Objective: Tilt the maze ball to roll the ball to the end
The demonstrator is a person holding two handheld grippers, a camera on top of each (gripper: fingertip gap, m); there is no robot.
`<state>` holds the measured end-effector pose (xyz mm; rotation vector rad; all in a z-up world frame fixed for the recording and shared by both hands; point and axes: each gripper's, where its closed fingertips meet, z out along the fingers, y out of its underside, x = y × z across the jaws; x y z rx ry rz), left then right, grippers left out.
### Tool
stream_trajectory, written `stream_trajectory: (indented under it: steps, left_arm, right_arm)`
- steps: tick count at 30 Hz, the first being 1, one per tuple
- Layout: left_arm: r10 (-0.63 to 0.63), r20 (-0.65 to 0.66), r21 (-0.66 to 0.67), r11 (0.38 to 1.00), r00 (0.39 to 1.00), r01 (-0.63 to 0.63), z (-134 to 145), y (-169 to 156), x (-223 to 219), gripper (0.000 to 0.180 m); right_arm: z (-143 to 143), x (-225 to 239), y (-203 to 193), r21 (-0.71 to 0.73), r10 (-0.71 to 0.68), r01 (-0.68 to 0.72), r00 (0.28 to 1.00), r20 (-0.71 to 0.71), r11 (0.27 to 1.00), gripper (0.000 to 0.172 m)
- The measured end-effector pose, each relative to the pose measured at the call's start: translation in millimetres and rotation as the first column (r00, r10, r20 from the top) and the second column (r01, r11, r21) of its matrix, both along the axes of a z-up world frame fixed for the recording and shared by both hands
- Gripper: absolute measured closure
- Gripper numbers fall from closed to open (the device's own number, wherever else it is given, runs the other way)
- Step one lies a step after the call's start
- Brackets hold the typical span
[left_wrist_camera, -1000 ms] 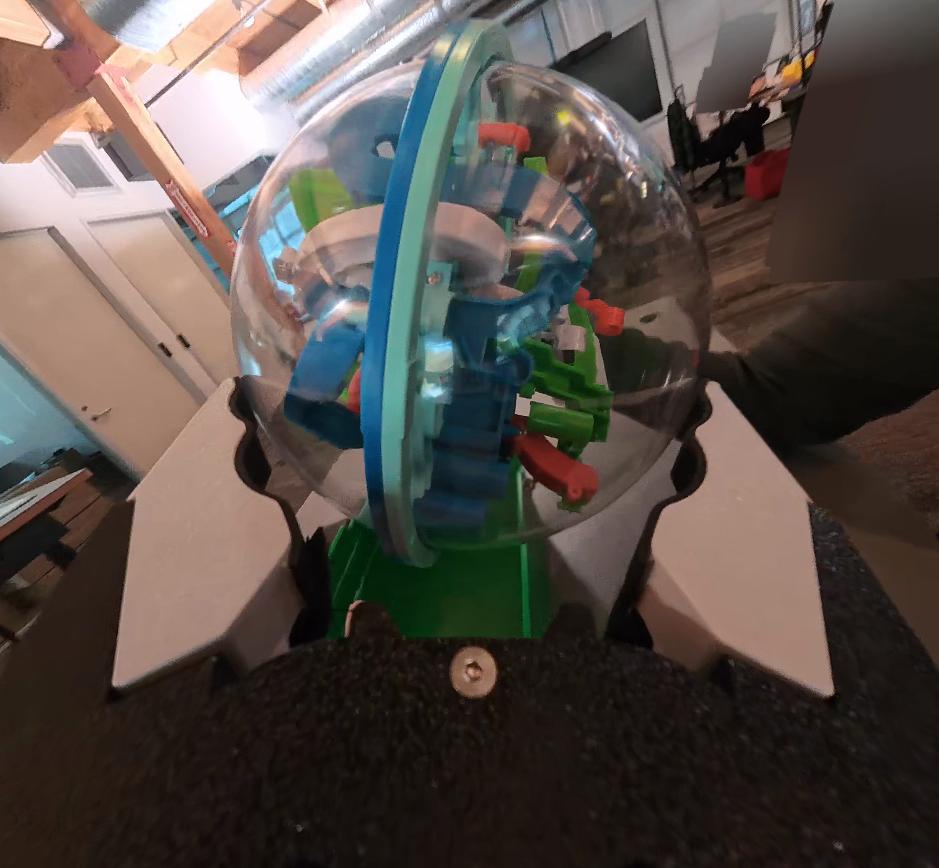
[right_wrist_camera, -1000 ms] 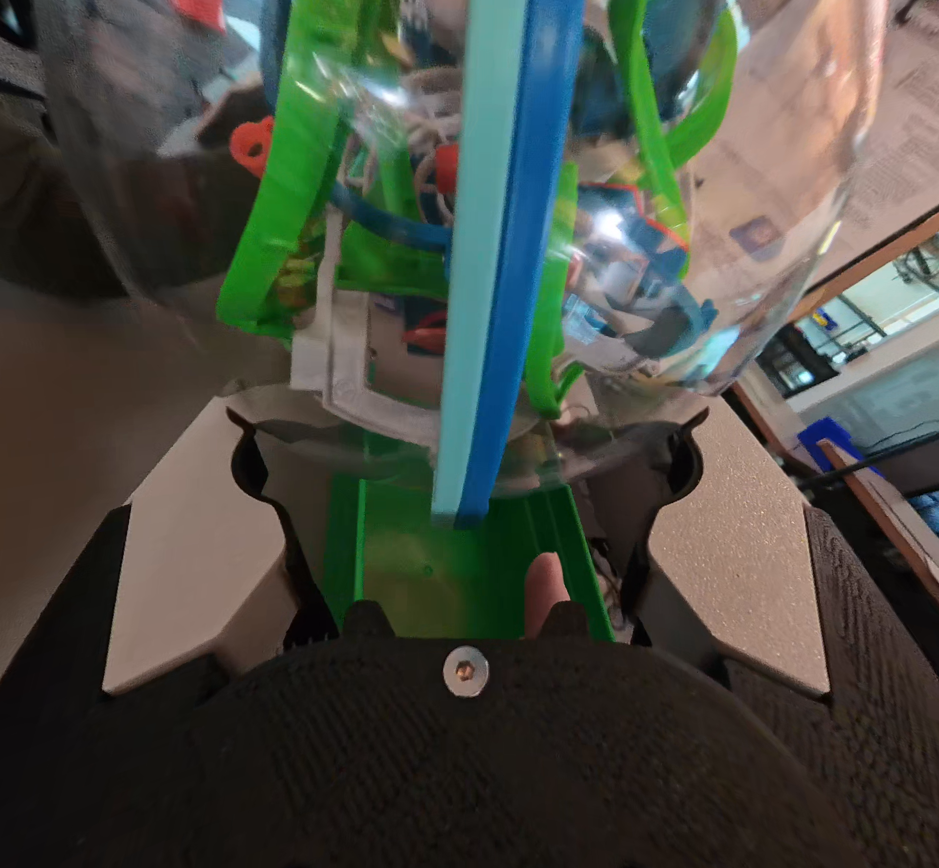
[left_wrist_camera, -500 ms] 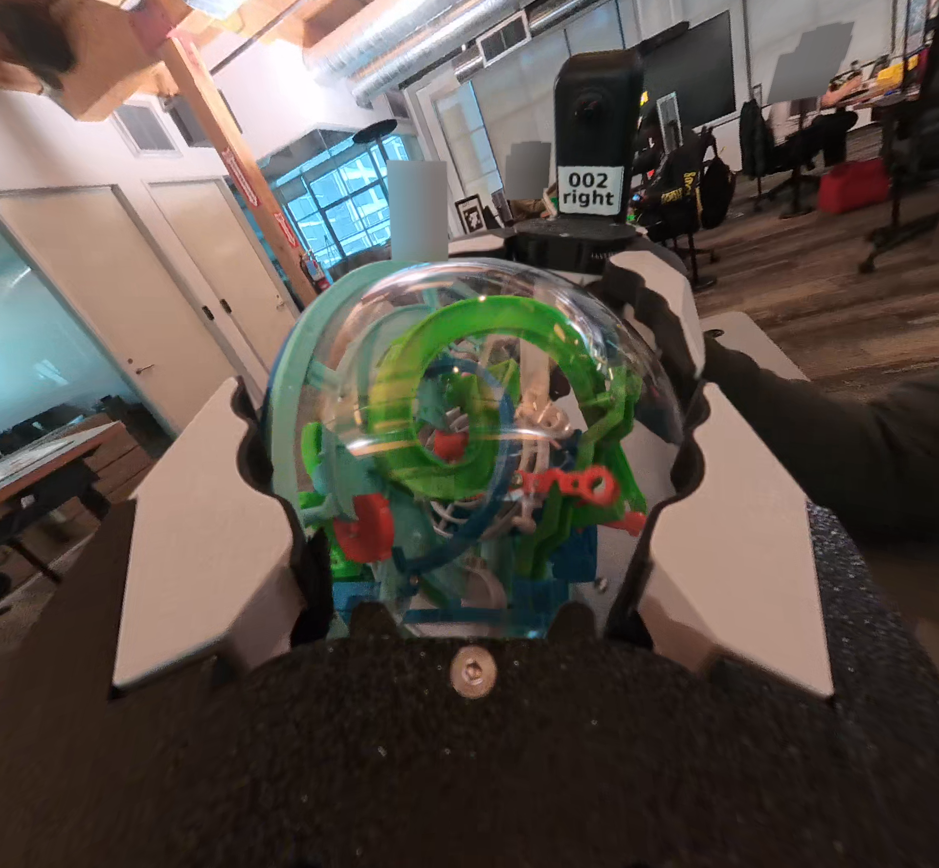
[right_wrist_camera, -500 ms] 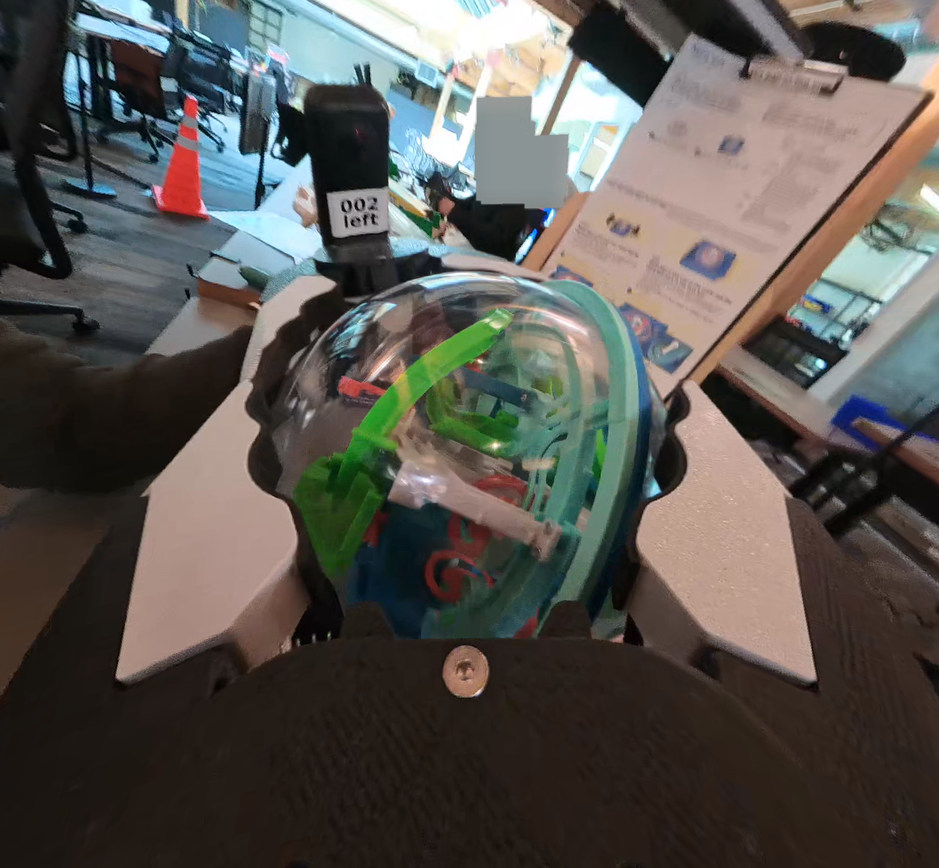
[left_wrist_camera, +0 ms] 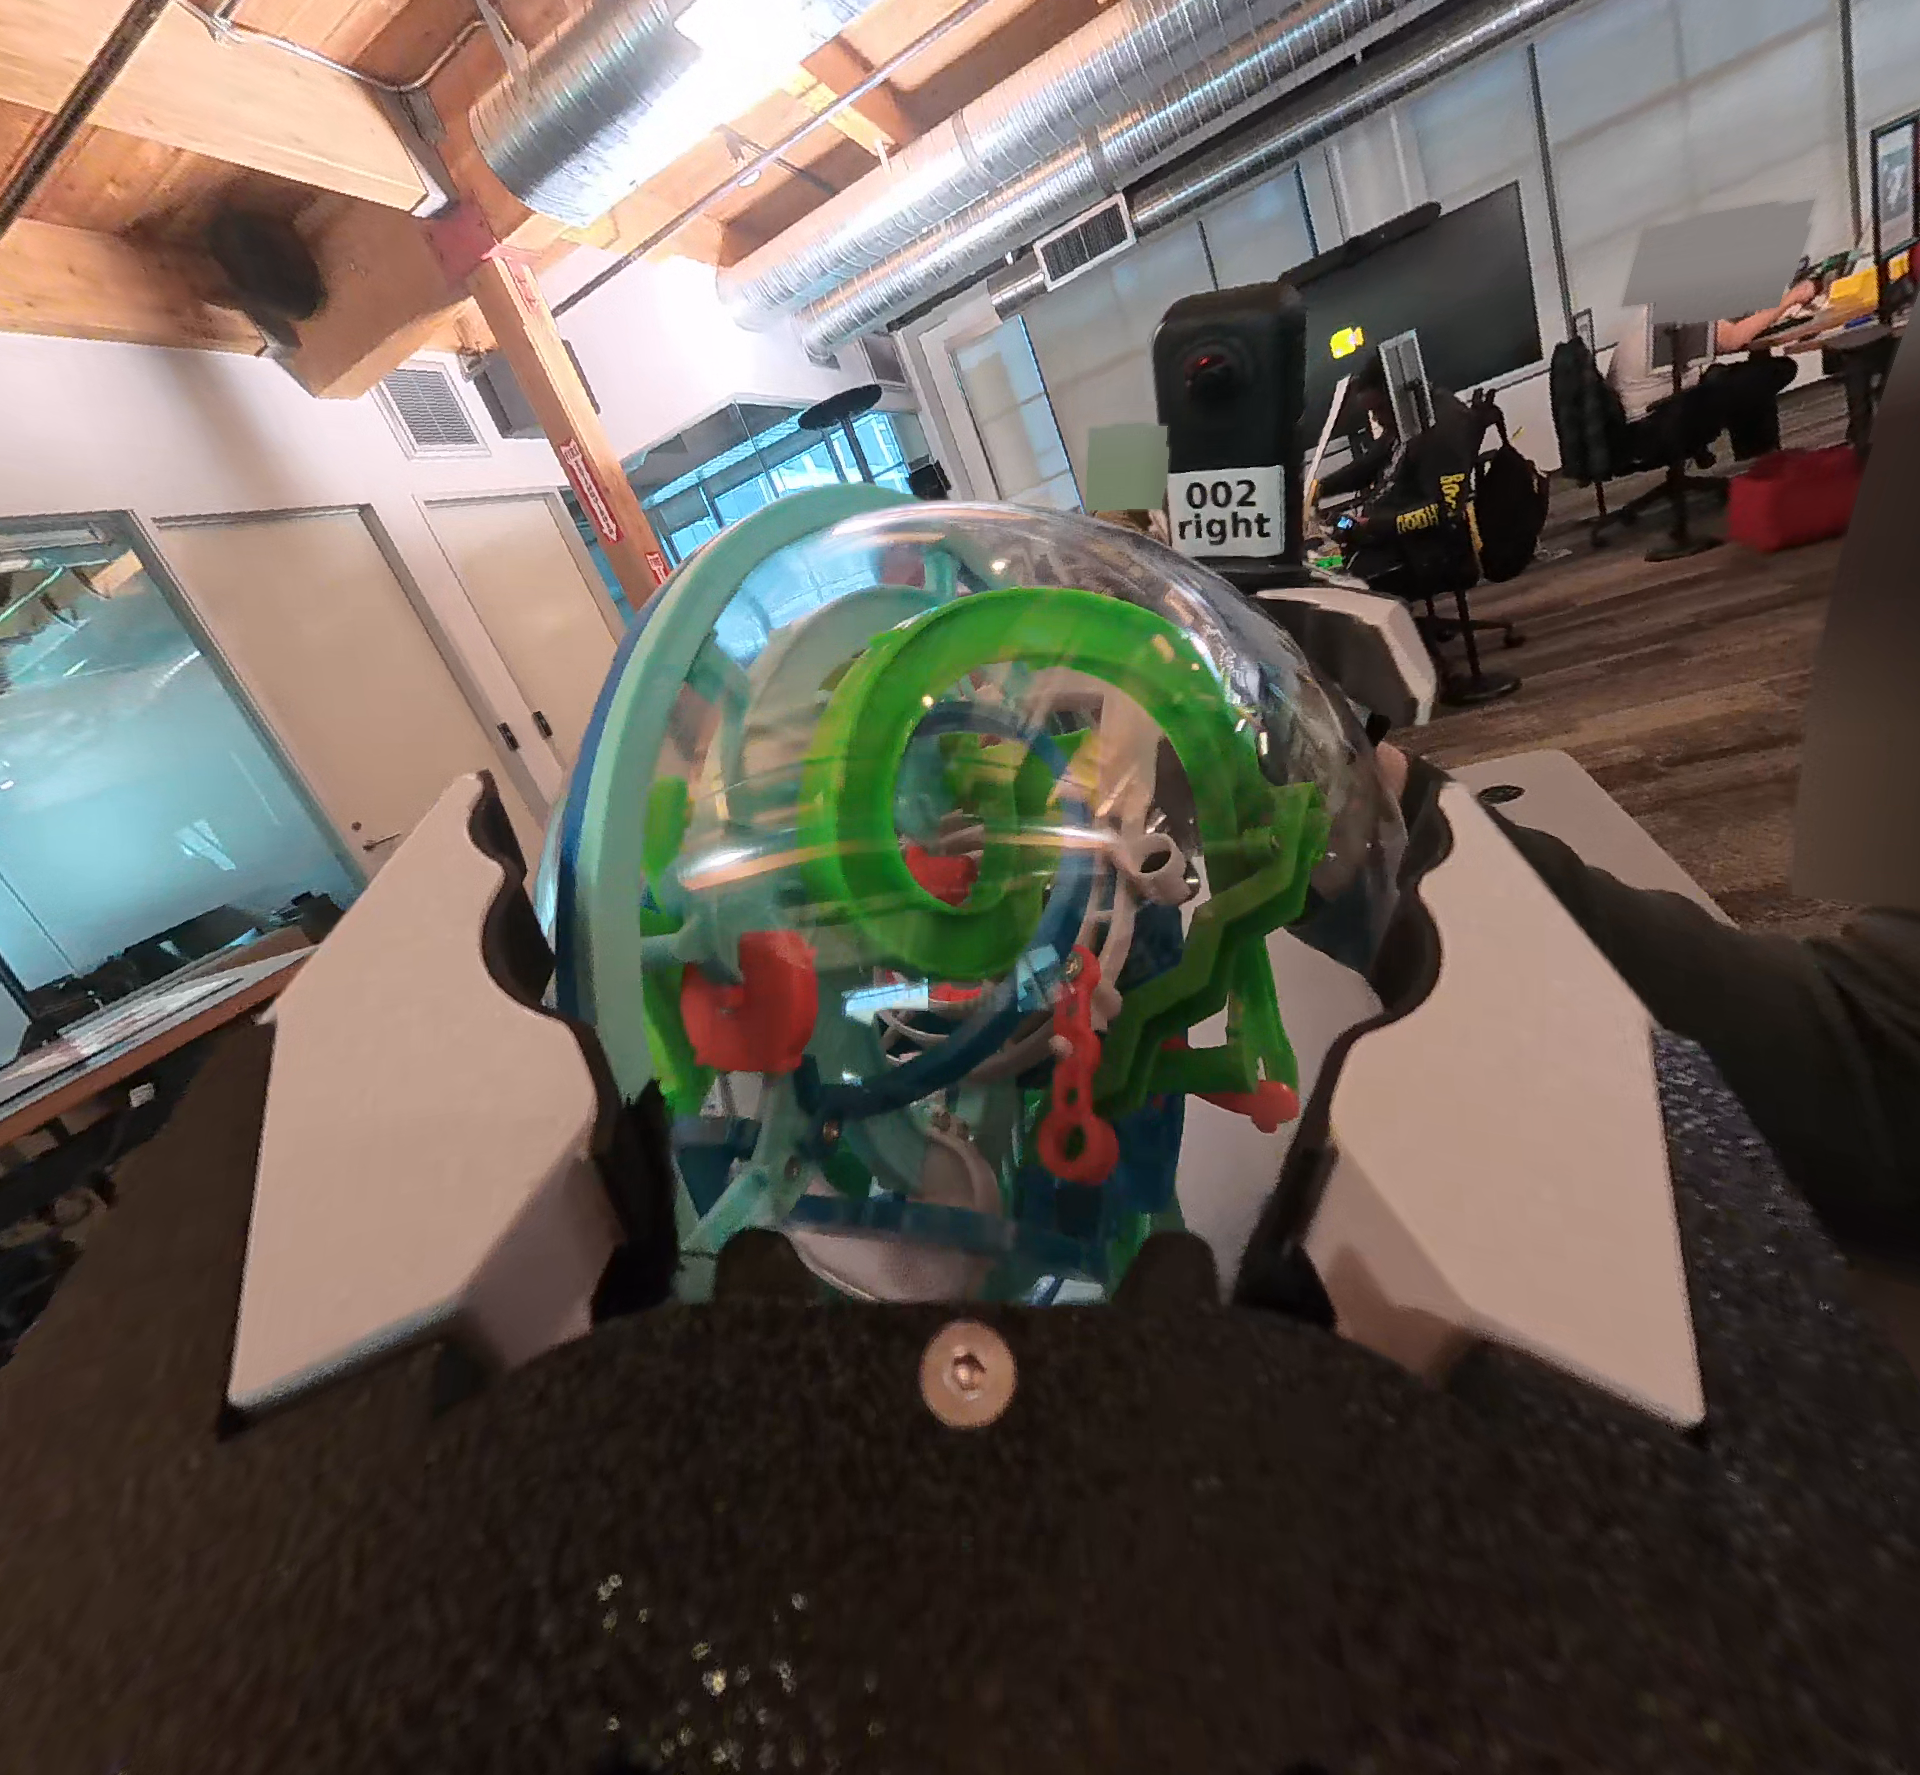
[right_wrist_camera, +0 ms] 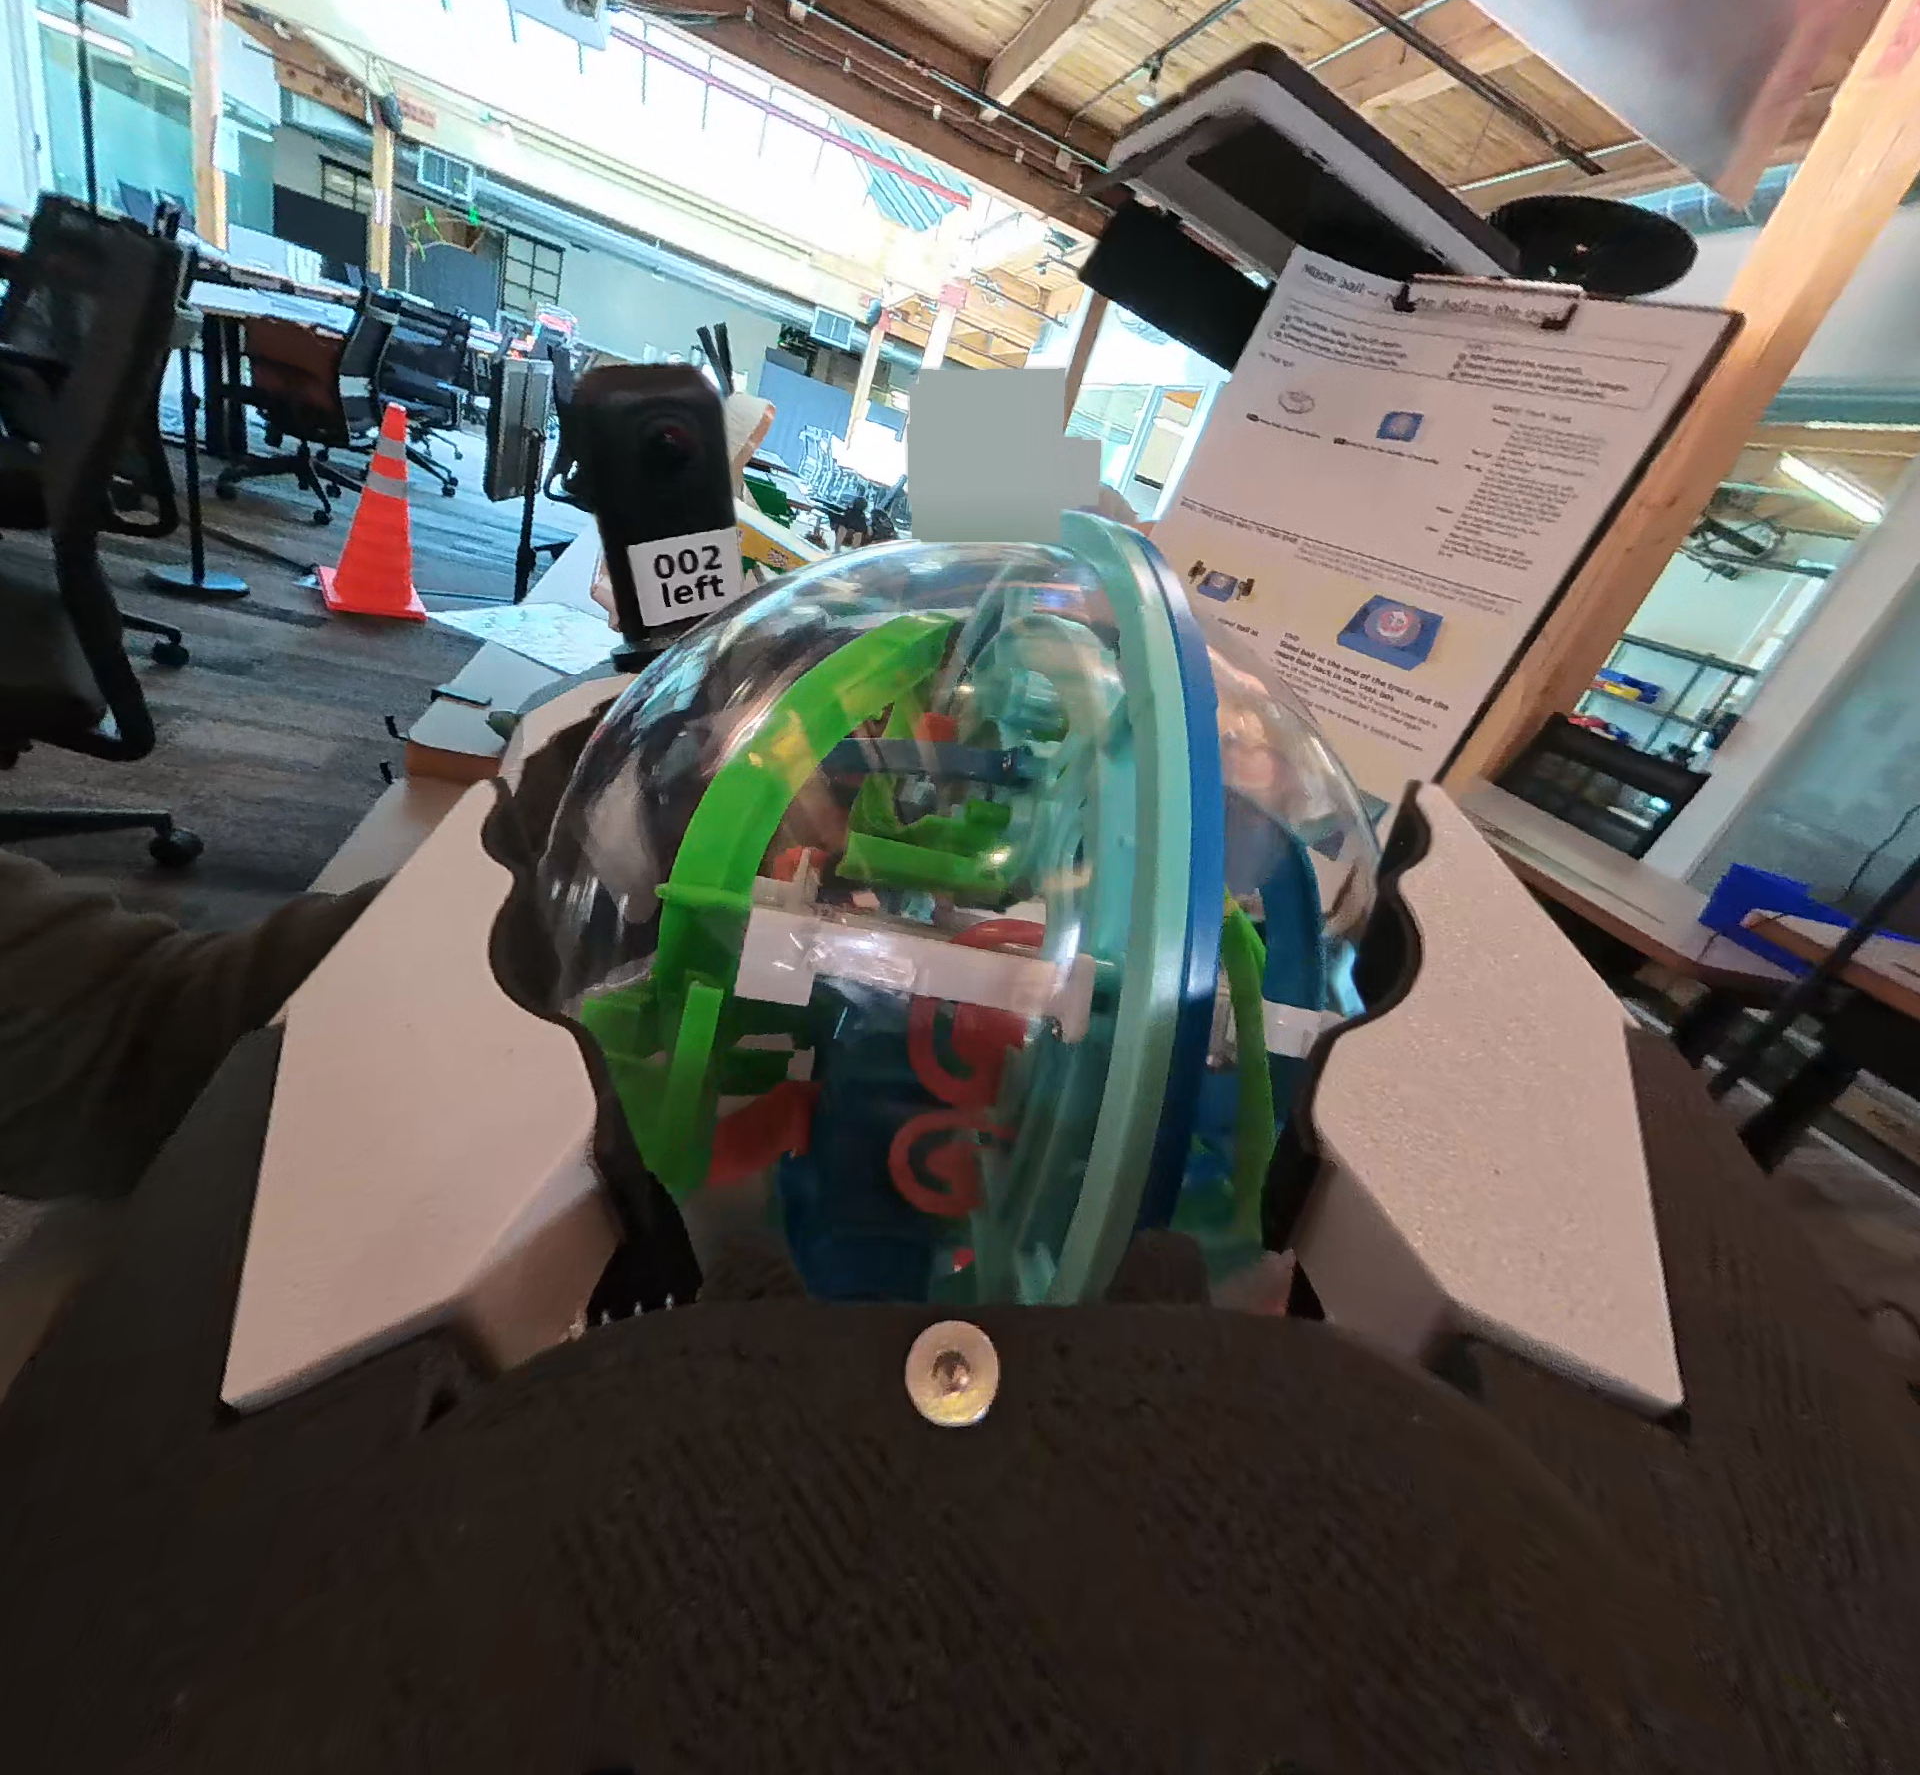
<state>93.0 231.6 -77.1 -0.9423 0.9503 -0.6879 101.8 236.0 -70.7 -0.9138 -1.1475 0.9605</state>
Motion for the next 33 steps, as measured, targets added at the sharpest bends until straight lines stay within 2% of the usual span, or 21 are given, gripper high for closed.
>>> stream_trajectory:
  steps: [6,10,14,17,21,30,31,33]
  left_arm:
    - [-0.001,-0.038,0.121,0.993,0.999,0.005,0,-13,3,0.022]
    - [0.025,-0.098,0.252,0.968,0.995,0.001,-4,-24,12,0.023]
    - [0.037,-0.131,0.306,0.952,0.991,0.005,-6,-30,19,0.026]
    - [0.037,-0.137,0.289,0.957,0.99,0.005,-9,-26,20,0.027]
    - [0.04,-0.136,0.198,0.98,0.99,-0.012,-22,-3,13,0.028]
    - [0.036,-0.109,-0.011,0.999,0.993,-0.037,-77,60,-20,0.028]
    - [0.04,-0.114,-0.026,0.999,0.993,-0.043,-83,64,-22,0.029]
    - [0.049,-0.121,-0.046,0.997,0.991,-0.055,-92,73,-28,0.04]
  right_arm:
    - [-5,-2,-15,0.179,-0.008,0.003,0.999,0.032,0.984,0.014]
    - [-9,2,-27,0.342,-0.021,0.004,0.999,0.046,0.94,0.012]
    - [-12,6,-32,0.398,-0.038,0.007,0.997,0.071,0.917,0.012]
    - [-15,7,-29,0.386,-0.04,0.006,0.996,0.08,0.922,0.012]
    - [-27,1,-7,0.298,-0.021,-0.008,0.995,0.094,0.954,0.012]
    - [-83,-31,57,0.086,0.024,-0.034,0.992,0.122,0.996,0.012]
    - [-89,-34,61,0.073,0.029,-0.038,0.992,0.123,0.997,0.014]
    - [-96,-37,67,0.088,0.033,-0.043,0.992,0.122,0.995,0.033]
